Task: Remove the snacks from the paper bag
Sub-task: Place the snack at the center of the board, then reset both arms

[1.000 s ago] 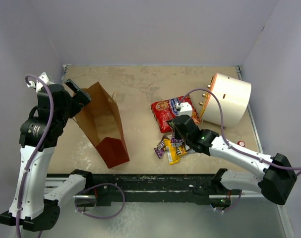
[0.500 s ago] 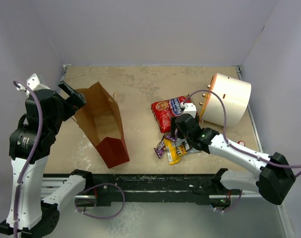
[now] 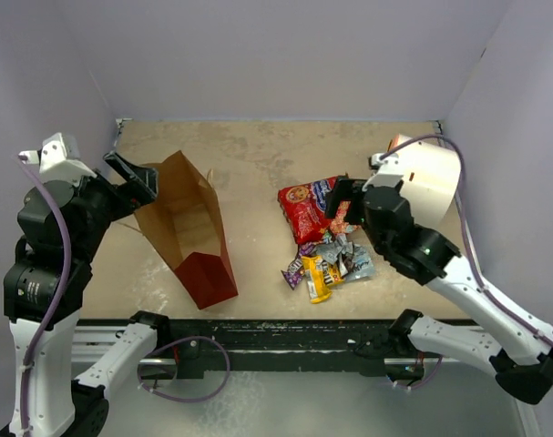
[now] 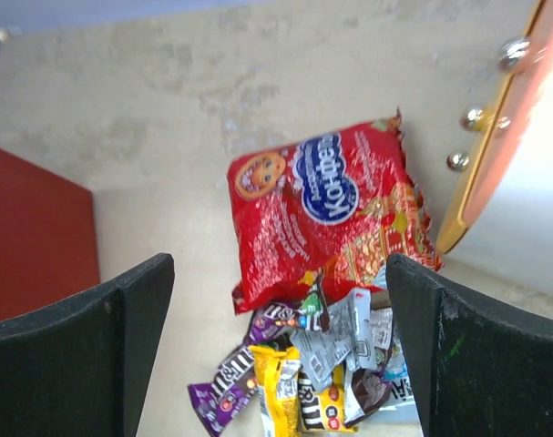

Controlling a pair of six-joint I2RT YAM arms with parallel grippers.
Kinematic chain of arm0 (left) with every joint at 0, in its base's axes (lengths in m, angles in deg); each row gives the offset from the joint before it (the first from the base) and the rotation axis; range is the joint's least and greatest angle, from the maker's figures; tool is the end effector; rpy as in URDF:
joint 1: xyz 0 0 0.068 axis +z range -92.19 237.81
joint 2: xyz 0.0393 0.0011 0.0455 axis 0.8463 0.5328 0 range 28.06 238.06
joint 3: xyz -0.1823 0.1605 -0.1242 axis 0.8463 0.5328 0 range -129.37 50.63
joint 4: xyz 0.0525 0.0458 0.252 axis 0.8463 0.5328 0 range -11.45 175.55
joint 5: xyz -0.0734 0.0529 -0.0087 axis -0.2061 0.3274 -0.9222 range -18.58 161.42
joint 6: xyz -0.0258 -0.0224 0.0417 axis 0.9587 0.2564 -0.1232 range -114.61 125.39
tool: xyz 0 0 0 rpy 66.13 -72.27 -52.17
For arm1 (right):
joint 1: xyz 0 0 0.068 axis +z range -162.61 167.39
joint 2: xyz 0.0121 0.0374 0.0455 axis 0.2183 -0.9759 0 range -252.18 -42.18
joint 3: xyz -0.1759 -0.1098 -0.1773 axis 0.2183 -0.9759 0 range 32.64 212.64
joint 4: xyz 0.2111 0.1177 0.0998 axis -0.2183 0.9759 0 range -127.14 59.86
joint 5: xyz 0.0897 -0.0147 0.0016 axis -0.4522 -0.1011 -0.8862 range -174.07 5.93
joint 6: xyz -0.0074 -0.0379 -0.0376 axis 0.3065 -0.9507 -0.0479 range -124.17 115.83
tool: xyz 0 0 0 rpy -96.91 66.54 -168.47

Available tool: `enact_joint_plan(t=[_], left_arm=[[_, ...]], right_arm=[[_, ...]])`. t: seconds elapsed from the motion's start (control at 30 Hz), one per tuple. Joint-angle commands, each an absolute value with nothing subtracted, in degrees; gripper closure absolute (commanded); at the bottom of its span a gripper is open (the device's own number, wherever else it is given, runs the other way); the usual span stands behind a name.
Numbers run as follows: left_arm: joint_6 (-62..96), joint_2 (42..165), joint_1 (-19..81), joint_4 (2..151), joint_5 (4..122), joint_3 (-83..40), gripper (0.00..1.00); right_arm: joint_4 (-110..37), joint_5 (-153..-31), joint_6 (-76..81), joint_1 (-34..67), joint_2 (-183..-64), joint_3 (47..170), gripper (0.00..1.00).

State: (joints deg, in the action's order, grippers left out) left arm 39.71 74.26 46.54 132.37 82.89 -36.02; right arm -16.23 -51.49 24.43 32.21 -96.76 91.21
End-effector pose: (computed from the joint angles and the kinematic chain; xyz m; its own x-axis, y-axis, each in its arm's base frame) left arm 0.0903 -0.0108 0.4834 -0.1883 -0.5259 -0.8294 -0.1263 0.8505 -0.5106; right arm 0.1601 0.1321 0.3753 -0.2907 0.2798 -0.9150 -0.1019 0.9418 0.3204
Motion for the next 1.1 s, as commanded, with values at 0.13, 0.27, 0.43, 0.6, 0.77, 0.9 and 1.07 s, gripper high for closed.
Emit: enact_joint_plan(t=[0.13,0.27,0.43,0.6,0.77,0.9,1.07], left_arm=[[23.5,74.8,46.9,117.3,63.2,-36.7,0.01],[19.9,74.8,46.8,116.7,58.5,-38.2,0.01],[17.5,74.2,46.8,119.6,57.7,-41.2,0.01],[18.2,72.3,46.8,120.4,58.5,-41.0,0.01],[19.7,71.7,46.8,120.3,59.3,-41.6,0.01],[20.1,72.3,46.8,121.3,59.4,-42.5,0.01],[20.3,73.0,46.8,121.7,59.4,-43.1,0.01]], right_arm=[[-5.4,-40.1,30.0,32.0,-90.4,104.0,0.0],[-4.5,-42.9,27.8,32.0,-87.1,109.6,0.0],[-5.4,-45.2,23.6,32.0,-84.8,116.0,0.0],[-4.8,-43.0,21.9,32.0,-85.1,120.8,0.0],[-3.9,-42.2,21.9,32.0,-86.0,122.9,0.0],[-2.7,-41.2,22.1,31.9,-86.2,123.2,0.0],[-0.9,-39.3,21.9,31.9,-86.1,123.2,0.0]])
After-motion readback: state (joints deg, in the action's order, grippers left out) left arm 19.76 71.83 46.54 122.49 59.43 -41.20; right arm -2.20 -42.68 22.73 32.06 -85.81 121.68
